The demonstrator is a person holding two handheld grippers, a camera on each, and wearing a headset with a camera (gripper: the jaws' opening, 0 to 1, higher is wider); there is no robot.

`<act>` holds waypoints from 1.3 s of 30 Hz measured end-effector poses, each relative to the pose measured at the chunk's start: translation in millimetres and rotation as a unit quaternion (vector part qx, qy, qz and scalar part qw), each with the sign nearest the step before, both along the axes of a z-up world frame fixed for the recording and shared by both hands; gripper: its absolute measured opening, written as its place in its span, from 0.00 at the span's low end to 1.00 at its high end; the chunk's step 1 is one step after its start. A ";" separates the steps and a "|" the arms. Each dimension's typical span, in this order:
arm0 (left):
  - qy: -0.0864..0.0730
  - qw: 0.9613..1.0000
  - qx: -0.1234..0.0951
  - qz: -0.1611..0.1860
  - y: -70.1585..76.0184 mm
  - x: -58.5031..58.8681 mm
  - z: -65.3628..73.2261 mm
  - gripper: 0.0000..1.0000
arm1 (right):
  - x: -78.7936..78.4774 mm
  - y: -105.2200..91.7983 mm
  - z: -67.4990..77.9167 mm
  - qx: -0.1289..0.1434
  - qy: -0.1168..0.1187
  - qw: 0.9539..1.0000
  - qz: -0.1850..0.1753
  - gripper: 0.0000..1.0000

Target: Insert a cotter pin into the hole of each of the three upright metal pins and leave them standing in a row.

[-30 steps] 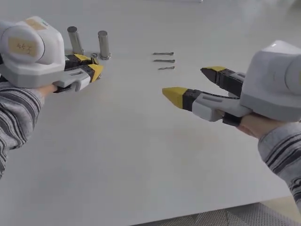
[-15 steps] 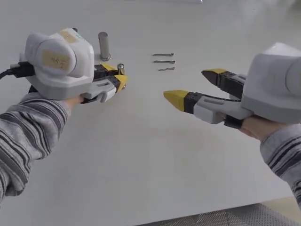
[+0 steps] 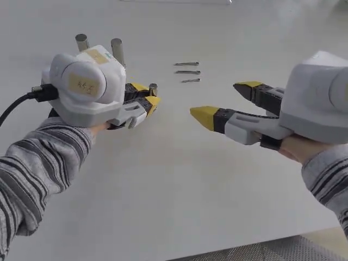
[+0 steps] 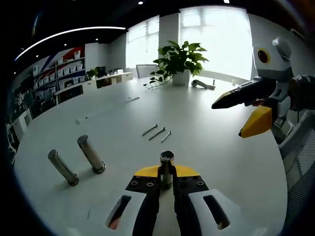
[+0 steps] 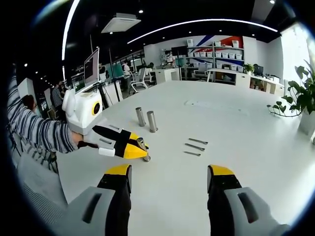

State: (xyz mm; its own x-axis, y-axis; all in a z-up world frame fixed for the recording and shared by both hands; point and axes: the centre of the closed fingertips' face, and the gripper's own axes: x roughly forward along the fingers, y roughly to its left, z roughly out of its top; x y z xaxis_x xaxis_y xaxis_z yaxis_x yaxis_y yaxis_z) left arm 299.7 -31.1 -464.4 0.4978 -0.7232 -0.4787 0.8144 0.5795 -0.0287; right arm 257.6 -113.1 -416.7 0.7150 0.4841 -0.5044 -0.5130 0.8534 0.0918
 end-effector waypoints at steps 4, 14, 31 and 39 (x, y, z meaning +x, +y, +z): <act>0.001 1.000 -0.003 -0.001 0.2 0.4 -0.3 0.05 | 0.1 -0.7 -0.6 -0.001 0.002 1.000 -0.001 0.59; 0.005 1.000 0.004 -0.001 2.9 1.1 -4.6 0.13 | 2.0 -7.1 -8.1 -0.025 0.014 1.000 0.004 0.59; 0.046 0.993 -0.016 0.111 46.5 -14.0 14.5 0.46 | 37.9 -10.3 -17.4 -0.139 0.065 0.975 0.159 0.41; 0.051 0.989 -0.014 0.136 63.2 -33.7 21.1 0.59 | 56.7 -10.7 -29.7 -0.206 0.075 0.949 0.228 0.34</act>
